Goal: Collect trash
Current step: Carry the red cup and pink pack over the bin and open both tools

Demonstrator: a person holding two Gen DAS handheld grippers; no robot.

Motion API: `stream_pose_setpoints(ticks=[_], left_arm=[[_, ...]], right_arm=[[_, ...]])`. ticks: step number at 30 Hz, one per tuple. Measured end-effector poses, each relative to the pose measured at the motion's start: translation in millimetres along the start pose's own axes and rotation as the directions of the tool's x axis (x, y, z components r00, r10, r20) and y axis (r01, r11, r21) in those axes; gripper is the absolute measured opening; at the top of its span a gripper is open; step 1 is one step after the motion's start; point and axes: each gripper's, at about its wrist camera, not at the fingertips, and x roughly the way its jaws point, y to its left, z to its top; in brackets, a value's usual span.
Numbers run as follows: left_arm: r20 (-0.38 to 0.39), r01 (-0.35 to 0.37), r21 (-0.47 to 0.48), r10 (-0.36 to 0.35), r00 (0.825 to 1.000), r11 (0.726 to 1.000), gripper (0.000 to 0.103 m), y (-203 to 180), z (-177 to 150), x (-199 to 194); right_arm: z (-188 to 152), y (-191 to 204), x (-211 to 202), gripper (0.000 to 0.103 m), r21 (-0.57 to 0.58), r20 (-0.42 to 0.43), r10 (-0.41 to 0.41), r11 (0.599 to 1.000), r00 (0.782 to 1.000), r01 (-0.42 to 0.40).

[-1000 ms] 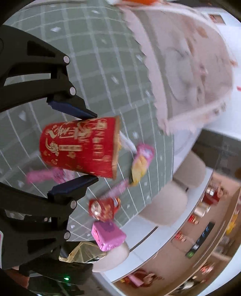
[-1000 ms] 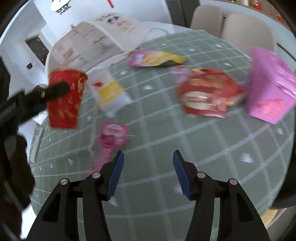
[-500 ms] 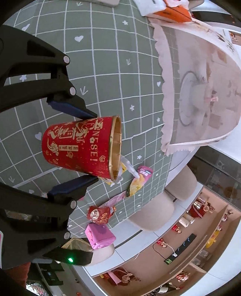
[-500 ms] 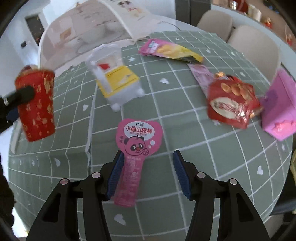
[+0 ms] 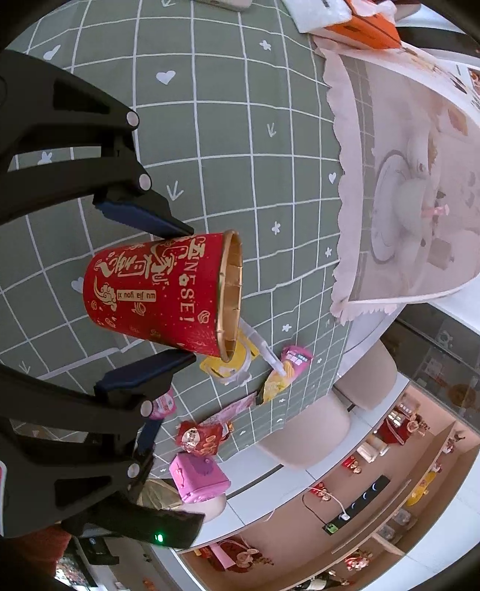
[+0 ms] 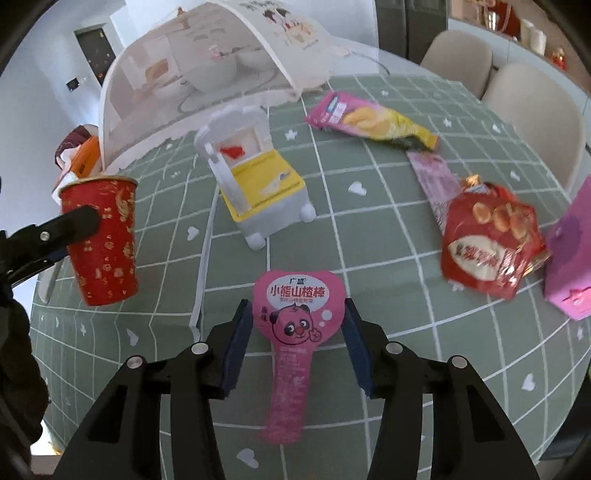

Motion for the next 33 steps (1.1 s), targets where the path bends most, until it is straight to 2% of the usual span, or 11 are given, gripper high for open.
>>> stream_pose_setpoints(ticks=[5,9,14,18,22,24,29,33], left_arm=[[0.004,0.011,0.063,-0.011,1.0,0.998,0.058,-26.1,3.5,-2.8],[0.051,0.015,0.155,-0.023,0.998,0.988,0.058,-68.3,5.4,-16.6],[0.088,0.044,0.305,-0.074,0.993,0.951,0.058,-132.6,14.2,-29.8],[0.119,0.079,0.392,-0.135,0.984,0.917,0.058,-179.7,25.9,-29.9],[0.094,0.147,0.425,-0.205,0.974,0.893,0.058,-224.6,32.6,-21.1],[0.088,0.173,0.463,-0.239,0.967,0.869,0.058,-248.6,31.9,-16.1],[0.024,0.265,0.512,-0.322,0.946,0.817,0.057,-301.7,26.1,2.2],[-0.055,0.362,0.548,-0.399,0.915,0.754,0.057,-347.3,16.3,25.9]], right_arm=[[1.4,-21.5,-39.7,0.046,0.026,0.071,-0.005,1.0,0.997,0.003],[-1.8,-45.7,-79.7,0.046,0.062,0.145,-0.038,0.998,0.989,0.029],[-6.1,-73.7,-133.3,0.046,0.103,0.235,-0.094,0.992,0.967,0.071],[-10.2,-94.8,-173.9,0.046,0.107,0.3,-0.192,0.98,0.934,0.167],[-21.1,-127.3,-204.6,0.046,0.186,0.32,-0.257,0.961,0.912,0.205],[-27.3,-148.0,-219.4,0.046,0.224,0.33,-0.31,0.943,0.892,0.245],[-47.0,-193.0,-254.7,0.046,0.31,0.344,-0.408,0.9,0.846,0.308],[-64.1,-228.2,-279.2,0.046,0.376,0.336,-0.487,0.854,0.806,0.359]])
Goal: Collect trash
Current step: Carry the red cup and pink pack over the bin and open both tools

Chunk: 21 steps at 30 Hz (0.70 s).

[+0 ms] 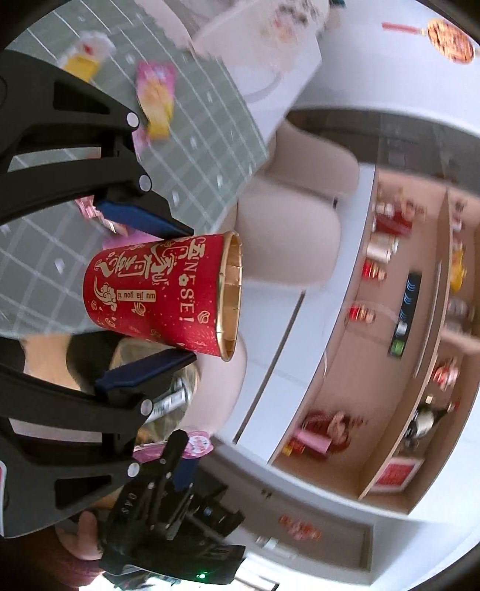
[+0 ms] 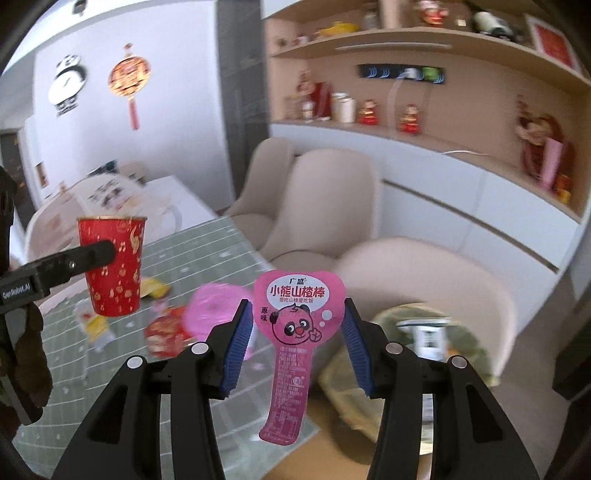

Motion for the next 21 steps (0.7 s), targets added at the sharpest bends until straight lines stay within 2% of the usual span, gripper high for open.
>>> stream_pose_setpoints(ticks=[3,7,10,15,21], left_arm=[[-0.035,0.086,0.013,-0.086,0.996,0.996,0.057,-23.7,4.3,33.8],[-0.117,0.169,0.017,-0.166,0.979,0.985,0.057,-51.5,3.1,81.3],[-0.194,0.234,0.019,-0.226,0.955,0.972,0.057,-75.5,2.5,119.1],[-0.298,0.299,0.022,-0.279,0.913,0.954,0.057,-104.6,3.6,175.6],[-0.399,0.313,-0.01,-0.291,0.87,0.95,0.057,-126.4,-5.1,236.3]], right_arm=[[-2.2,-34.9,-4.7,0.046,0.034,-0.002,-0.066,0.997,0.998,0.067],[-8.0,-82.7,-6.3,0.046,0.083,-0.021,-0.13,0.988,0.991,0.131],[-9.8,-113.9,-2.8,0.046,0.13,-0.03,-0.162,0.978,0.986,0.164],[-13.4,-156.5,4.5,0.046,0.202,-0.042,-0.197,0.958,0.979,0.202],[-25.0,-191.0,19.5,0.046,0.244,-0.07,-0.219,0.942,0.973,0.23]])
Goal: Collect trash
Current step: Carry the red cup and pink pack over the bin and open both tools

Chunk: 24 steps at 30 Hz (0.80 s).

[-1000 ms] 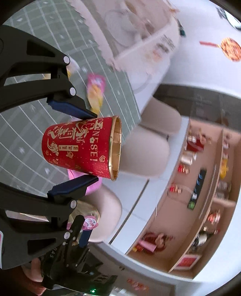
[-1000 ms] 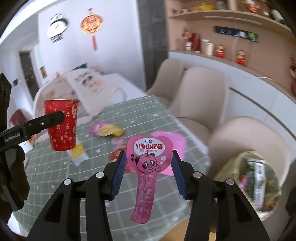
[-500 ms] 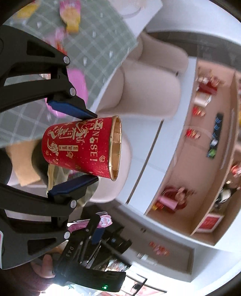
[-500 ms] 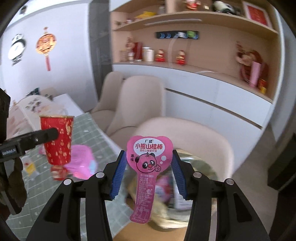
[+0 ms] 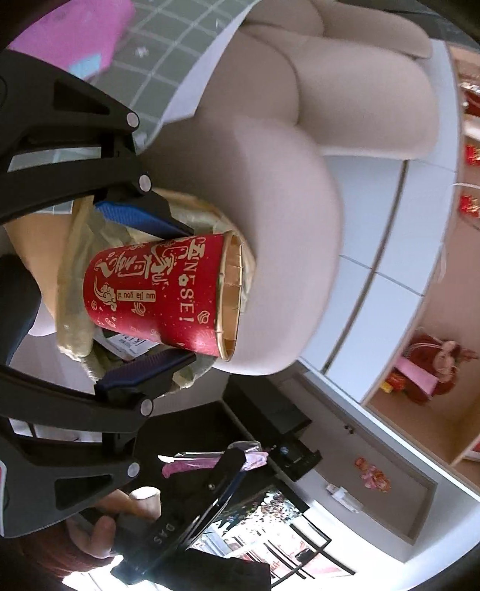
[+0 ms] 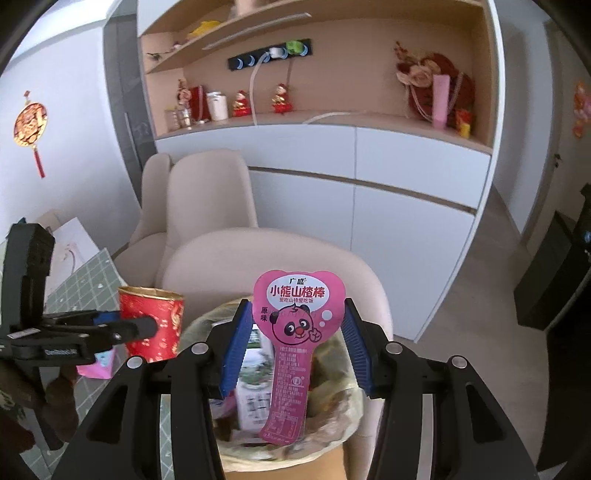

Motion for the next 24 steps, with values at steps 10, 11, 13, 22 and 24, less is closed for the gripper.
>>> stream_pose_setpoints(ticks=[10,11,13,22,24], left_arm=[[-0.178,-0.025,0.035,0.031,0.984,0.999,0.058,-15.3,0.4,94.6],[-0.195,-0.033,0.041,0.041,0.98,0.999,0.058,-15.3,0.0,102.1],[-0.221,-0.051,0.042,0.059,0.974,0.998,0.058,-14.2,0.4,113.7],[-0.278,-0.045,0.046,0.056,0.959,0.998,0.059,-15.1,-1.8,128.9],[-0.265,-0.026,0.029,0.033,0.964,0.999,0.061,-13.7,-1.9,121.4]], right_arm=[[3.8,-34.6,35.7,0.046,0.044,-0.022,0.003,0.999,1.0,-0.002],[4.9,-36.9,38.2,0.046,0.049,-0.022,0.004,0.999,1.0,-0.003],[4.0,-43.0,42.1,0.046,0.067,-0.023,0.006,0.998,1.0,-0.004],[-11.9,-57.5,60.6,0.046,0.12,-0.072,0.029,0.993,0.997,-0.02],[-12.9,-55.3,58.7,0.046,0.12,-0.072,0.039,0.992,0.997,-0.03]])
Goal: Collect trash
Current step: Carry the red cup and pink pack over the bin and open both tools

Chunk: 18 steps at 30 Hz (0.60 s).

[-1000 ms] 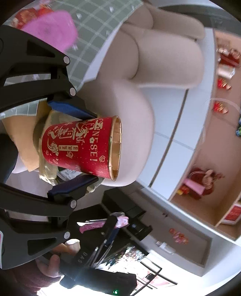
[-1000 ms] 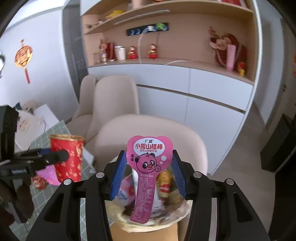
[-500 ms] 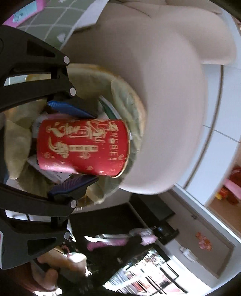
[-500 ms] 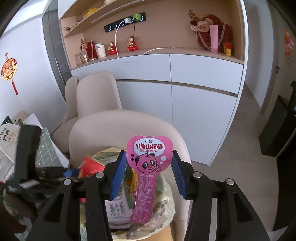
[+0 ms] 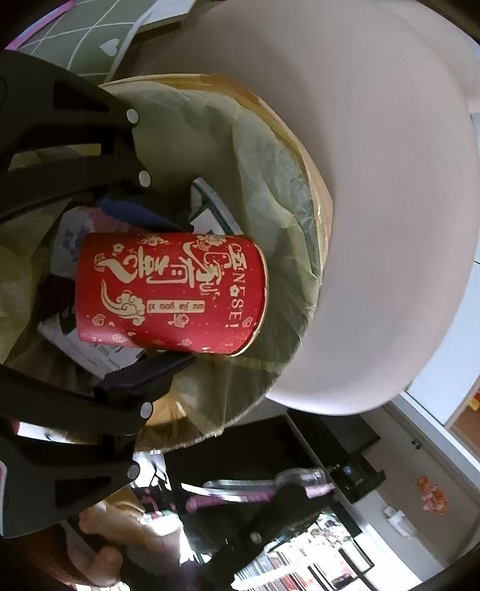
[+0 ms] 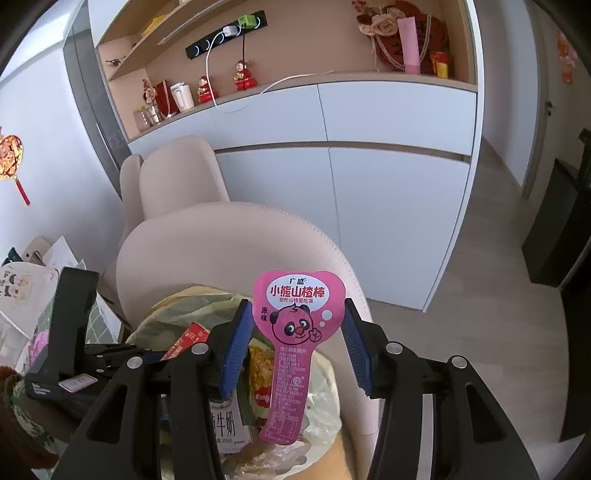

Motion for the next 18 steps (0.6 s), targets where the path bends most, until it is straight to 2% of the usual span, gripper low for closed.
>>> stream_pose_setpoints(ticks=[3,5,9,14,18], left_arm=[[0.025,0.019,0.015,-0.019,0.999,1.0,0.062,-3.6,-3.6,-16.2],[0.056,0.022,0.018,-0.023,0.998,1.0,0.068,-3.7,-10.1,-33.4],[0.123,0.025,-0.023,-0.022,0.992,0.999,0.069,6.4,-22.3,-65.1],[0.216,-0.012,-0.066,0.026,0.976,0.998,0.069,23.1,-44.5,-105.5],[0.253,-0.031,-0.113,0.059,0.966,0.993,0.069,38.0,-63.4,-129.1]], right_arm=[[-2.0,5.9,-2.3,0.046,-0.017,0.001,0.008,1.0,1.0,-0.008],[-3.6,12.9,-4.2,0.046,-0.029,0.001,0.016,0.999,1.0,-0.016],[-6.0,26.0,1.1,0.047,-0.048,-0.022,0.042,0.998,0.999,-0.043],[-13.2,55.1,10.2,0.046,-0.082,-0.066,0.109,0.99,0.992,-0.114],[-22.6,85.0,35.2,0.047,-0.117,-0.149,0.152,0.978,0.977,-0.17]])
